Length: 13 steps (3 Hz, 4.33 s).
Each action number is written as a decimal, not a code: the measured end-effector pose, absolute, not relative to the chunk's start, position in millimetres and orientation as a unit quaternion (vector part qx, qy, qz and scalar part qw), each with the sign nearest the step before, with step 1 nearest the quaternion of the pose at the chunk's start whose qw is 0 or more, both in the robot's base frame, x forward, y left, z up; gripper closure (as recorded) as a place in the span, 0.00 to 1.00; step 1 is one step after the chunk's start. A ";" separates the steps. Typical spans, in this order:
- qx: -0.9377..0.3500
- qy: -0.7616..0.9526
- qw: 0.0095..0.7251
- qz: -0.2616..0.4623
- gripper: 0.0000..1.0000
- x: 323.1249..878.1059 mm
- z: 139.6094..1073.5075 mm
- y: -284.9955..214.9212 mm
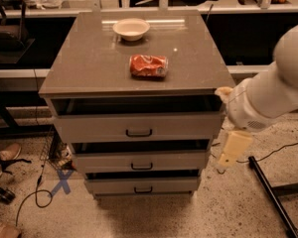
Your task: Open top drawer
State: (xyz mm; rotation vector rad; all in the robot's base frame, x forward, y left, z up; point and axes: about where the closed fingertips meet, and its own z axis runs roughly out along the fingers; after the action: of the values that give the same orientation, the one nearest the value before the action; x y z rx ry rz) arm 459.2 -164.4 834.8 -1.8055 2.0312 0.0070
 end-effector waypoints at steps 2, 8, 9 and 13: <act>-0.655 0.721 0.225 -0.026 0.00 488.4 793.5 -162.2; -0.653 0.724 0.218 -0.052 0.00 603.8 659.8 -145.3; -0.659 0.721 0.213 -0.039 0.16 611.5 644.2 -135.7; -0.664 0.719 0.206 -0.026 1.00 613.4 641.0 -129.8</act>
Offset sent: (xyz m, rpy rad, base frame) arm 0.0206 0.0017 -0.0354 -0.0228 -0.0368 0.0079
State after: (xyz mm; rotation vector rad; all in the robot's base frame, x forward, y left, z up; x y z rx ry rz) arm 613.4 -129.8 641.0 -1.8494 2.0023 -0.0717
